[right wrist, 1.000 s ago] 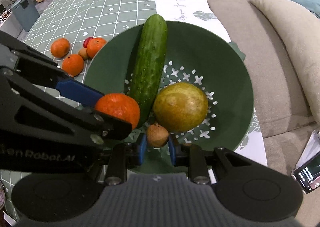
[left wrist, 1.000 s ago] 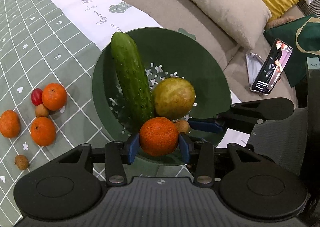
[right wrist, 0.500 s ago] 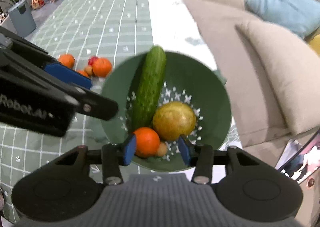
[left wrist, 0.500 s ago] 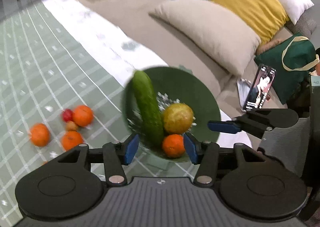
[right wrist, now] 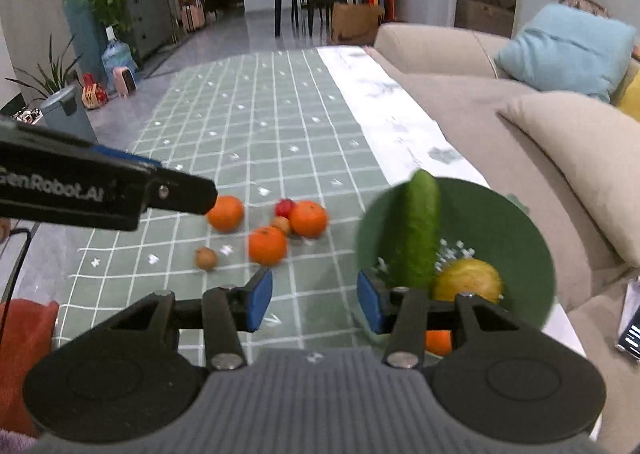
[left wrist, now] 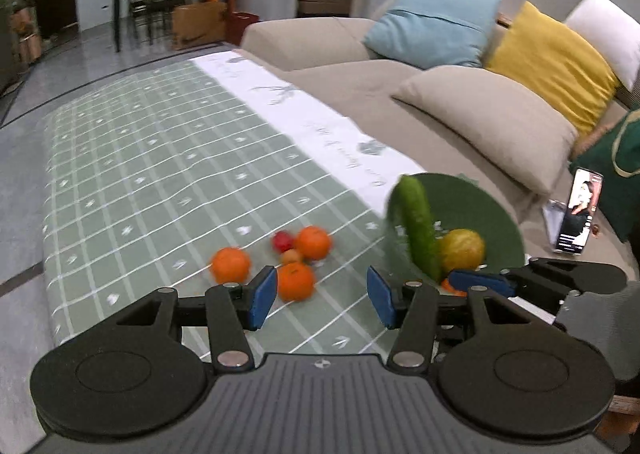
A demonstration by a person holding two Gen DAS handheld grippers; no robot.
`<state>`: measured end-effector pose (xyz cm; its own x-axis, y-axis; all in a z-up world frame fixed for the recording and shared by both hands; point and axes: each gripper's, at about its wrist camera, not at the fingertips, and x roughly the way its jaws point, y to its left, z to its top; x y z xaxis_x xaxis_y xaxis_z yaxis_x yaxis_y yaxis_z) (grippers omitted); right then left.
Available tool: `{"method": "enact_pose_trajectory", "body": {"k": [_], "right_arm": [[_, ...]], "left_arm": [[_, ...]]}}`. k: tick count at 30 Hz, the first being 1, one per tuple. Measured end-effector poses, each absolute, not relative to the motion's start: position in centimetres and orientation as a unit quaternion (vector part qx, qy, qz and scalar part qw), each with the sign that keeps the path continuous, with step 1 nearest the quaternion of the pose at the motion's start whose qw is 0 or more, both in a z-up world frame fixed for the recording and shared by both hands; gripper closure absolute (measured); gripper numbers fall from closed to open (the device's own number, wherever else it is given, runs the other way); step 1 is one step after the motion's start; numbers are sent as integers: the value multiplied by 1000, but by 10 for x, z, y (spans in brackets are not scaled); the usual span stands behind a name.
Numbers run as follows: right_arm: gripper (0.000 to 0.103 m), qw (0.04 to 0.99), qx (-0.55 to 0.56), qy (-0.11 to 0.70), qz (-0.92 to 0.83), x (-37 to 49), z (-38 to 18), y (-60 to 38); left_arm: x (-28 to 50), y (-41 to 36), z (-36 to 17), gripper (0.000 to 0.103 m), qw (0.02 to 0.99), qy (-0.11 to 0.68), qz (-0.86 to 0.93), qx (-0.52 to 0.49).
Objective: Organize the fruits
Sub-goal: 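Withdraw both grippers from the colander toward the remaining fruit, then grasp an orange with the right gripper while the left gripper grasps a small brown fruit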
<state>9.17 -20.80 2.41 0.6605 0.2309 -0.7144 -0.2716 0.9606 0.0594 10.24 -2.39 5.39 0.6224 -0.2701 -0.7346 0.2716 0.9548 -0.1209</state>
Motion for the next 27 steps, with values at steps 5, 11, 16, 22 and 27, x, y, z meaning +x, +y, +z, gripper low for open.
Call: {"method": "enact_pose_trajectory", "body": {"k": [5, 11, 16, 22, 27], "right_arm": [[66, 917, -25, 372, 143, 85, 9, -185], [71, 909, -38, 387, 148, 95, -18, -170], [71, 906, -43, 392, 153, 110, -32, -164], [71, 901, -60, 396, 166, 133, -49, -155], [71, 894, -74, 406, 176, 154, -66, -150]], "left_arm": [[99, 9, 26, 46, 895, 426, -122, -43], [102, 27, -10, 55, 885, 450, -102, -69], [120, 27, -29, 55, 881, 460, -92, -68], [145, 27, -52, 55, 869, 483, -84, -71], [161, 29, -66, 59, 857, 503, -78, -81]]}}
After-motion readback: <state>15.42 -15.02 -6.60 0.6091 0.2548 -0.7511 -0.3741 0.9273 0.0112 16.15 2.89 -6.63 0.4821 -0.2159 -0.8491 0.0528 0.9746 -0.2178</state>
